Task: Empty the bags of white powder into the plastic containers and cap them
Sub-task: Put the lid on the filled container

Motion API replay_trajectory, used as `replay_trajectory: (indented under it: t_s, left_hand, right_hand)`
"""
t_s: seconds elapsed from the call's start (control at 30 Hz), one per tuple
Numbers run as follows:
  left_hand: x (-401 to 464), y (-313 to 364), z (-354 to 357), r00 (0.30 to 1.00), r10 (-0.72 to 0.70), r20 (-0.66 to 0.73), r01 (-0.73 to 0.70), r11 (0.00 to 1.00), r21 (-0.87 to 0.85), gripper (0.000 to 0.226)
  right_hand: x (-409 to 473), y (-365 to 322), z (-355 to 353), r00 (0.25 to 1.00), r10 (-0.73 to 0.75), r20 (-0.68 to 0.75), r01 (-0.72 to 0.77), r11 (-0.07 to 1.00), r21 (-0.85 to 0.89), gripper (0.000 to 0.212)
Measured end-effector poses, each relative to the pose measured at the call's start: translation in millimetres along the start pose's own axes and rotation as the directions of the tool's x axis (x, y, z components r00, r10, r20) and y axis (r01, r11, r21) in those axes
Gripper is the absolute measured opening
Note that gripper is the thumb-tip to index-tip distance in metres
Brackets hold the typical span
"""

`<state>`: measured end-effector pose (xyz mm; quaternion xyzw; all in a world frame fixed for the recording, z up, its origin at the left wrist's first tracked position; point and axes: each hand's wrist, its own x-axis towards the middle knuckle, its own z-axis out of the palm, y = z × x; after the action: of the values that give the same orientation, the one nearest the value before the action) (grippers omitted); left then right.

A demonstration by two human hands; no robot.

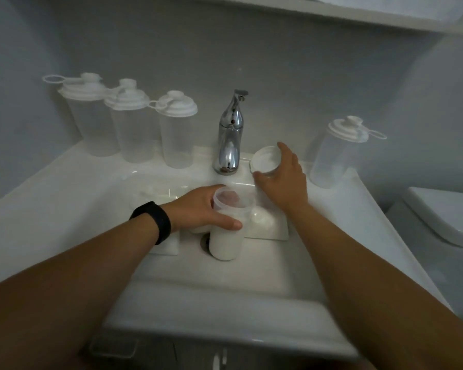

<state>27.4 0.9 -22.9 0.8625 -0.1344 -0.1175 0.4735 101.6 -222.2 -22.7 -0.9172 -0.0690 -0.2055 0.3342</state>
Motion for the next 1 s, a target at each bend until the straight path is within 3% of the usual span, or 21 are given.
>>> replay_trajectory:
  t_s: [0.13, 0.33, 0.4, 0.5, 0.57, 0.7, 0.8, 0.9, 1.0]
  left_hand:
    - [-2, 0, -2, 0.999, 0.012, 0.030, -0.011, 1.000, -0.026, 0.055]
    - [-6, 3, 0, 0.999, 0.017, -0.048, -0.025, 0.982, -0.189, 0.068]
    - [-7, -1, 5, 0.995, 0.018, -0.099, -0.043, 0.965, -0.257, 0.077]
    - [-8, -3, 14, 0.996, 0.023, -0.090, -0.047, 0.961, -0.274, 0.081]
    - [-5, -1, 18, 0.998, 0.039, -0.057, -0.051, 0.970, -0.237, 0.076]
    - [-1, 4, 22, 0.996, 0.086, 0.010, -0.083, 0.983, -0.164, 0.061]
    - [-1, 1, 21, 0.997, 0.081, 0.013, -0.077, 0.981, -0.180, 0.070]
    - [-3, 3, 21, 0.993, 0.112, 0.045, -0.103, 0.979, -0.176, 0.078]
    - [-4, 6, 21, 0.991, 0.120, 0.050, -0.109, 0.977, -0.183, 0.076]
  right_hand:
    - [1, 1, -1, 1.000, 0.021, 0.002, -0.021, 0.999, 0.031, 0.098]
    - [-14, -21, -35, 1.000, 0.016, 0.017, -0.020, 0.964, 0.265, 0.091]
    - [-25, -25, -50, 0.991, -0.106, 0.080, 0.084, 0.967, 0.241, 0.090]
    - [-41, -20, -63, 0.906, -0.314, 0.282, 0.292, 0.949, 0.119, 0.090]
    - [-44, -19, -66, 0.859, -0.317, 0.401, 0.273, 0.948, 0.163, 0.089]
    - [-48, -24, -68, 0.791, -0.349, 0.503, 0.281, 0.937, 0.208, 0.087]
    - [-52, -27, -68, 0.748, -0.328, 0.578, 0.136, 0.927, 0.350, 0.092]
    - [-54, -36, -71, 0.778, -0.273, 0.566, 0.009, 0.906, 0.424, 0.090]
    - [-59, -45, -67, 0.819, -0.242, 0.521, 0.034, 0.926, 0.377, 0.075]
